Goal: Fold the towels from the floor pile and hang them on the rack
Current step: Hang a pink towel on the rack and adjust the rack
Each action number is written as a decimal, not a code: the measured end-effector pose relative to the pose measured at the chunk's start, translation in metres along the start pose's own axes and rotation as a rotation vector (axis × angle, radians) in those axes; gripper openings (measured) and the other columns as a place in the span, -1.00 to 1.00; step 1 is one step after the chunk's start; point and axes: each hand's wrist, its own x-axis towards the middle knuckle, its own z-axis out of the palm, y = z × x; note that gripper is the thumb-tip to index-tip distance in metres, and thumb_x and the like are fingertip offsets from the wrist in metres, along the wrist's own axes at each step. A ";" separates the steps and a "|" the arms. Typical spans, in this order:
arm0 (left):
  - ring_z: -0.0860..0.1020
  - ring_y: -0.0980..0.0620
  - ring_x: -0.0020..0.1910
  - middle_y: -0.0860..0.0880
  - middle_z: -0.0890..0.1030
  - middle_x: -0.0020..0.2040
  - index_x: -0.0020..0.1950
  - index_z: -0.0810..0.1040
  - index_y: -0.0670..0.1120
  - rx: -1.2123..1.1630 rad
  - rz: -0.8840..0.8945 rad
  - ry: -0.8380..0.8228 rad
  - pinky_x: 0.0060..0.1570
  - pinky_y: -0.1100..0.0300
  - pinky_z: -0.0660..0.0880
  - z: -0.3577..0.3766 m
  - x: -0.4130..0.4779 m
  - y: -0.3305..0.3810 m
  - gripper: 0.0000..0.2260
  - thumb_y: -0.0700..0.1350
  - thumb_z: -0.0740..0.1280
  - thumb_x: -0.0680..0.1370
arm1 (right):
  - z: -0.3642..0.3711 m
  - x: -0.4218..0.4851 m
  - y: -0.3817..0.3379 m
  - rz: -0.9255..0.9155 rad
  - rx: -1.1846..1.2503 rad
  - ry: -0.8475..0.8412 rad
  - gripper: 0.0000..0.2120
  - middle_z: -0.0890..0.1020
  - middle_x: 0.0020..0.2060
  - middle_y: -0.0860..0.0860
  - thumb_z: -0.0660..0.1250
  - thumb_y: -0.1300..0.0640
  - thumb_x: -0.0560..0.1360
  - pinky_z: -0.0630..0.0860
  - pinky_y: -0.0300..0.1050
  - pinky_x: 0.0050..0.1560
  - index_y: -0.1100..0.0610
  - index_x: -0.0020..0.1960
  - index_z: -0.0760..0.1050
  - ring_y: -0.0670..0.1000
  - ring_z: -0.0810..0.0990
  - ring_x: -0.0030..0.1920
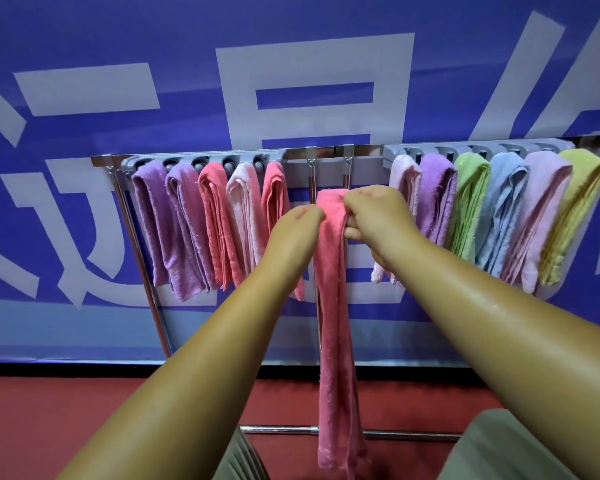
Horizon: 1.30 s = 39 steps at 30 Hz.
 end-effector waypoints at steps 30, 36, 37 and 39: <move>0.66 -0.05 -0.26 -0.12 0.68 -0.18 0.26 0.61 -0.21 -0.577 -0.303 -0.285 -0.19 0.10 0.63 -0.043 0.014 -0.007 -0.79 -0.13 0.31 0.70 | 0.003 0.002 0.058 0.784 0.306 -0.258 -0.66 0.70 -0.13 0.23 0.13 -0.02 0.73 0.70 0.27 0.01 0.15 0.40 0.32 0.18 0.74 -0.11; 0.37 0.07 -0.33 -0.06 0.45 -0.30 0.10 0.49 -0.30 -0.686 -0.391 -0.140 -0.12 0.27 0.31 -0.067 0.041 -0.006 -0.85 -0.34 0.28 0.54 | 0.029 -0.010 0.054 0.562 0.363 -0.483 -0.57 0.71 -0.04 0.13 0.23 -0.15 0.71 0.63 0.20 0.18 0.17 0.24 0.64 0.15 0.72 -0.06; 0.38 0.07 -0.32 -0.07 0.46 -0.30 0.10 0.50 -0.31 -0.722 -0.400 -0.135 -0.08 0.29 0.32 -0.071 0.046 -0.010 -0.85 -0.36 0.26 0.54 | 0.033 -0.009 0.056 0.521 0.379 -0.473 -0.52 0.72 -0.01 0.14 0.24 -0.18 0.70 0.64 0.21 0.16 0.19 0.33 0.62 0.16 0.72 -0.05; 0.41 0.07 -0.32 -0.09 0.47 -0.27 0.23 0.49 -0.28 -0.786 -0.404 -0.110 -0.04 0.29 0.38 -0.076 0.051 -0.016 -0.73 -0.39 0.23 0.54 | 0.037 -0.007 0.058 0.443 0.391 -0.439 -0.51 0.73 0.05 0.14 0.26 -0.19 0.69 0.64 0.20 0.19 0.16 0.39 0.60 0.16 0.72 0.02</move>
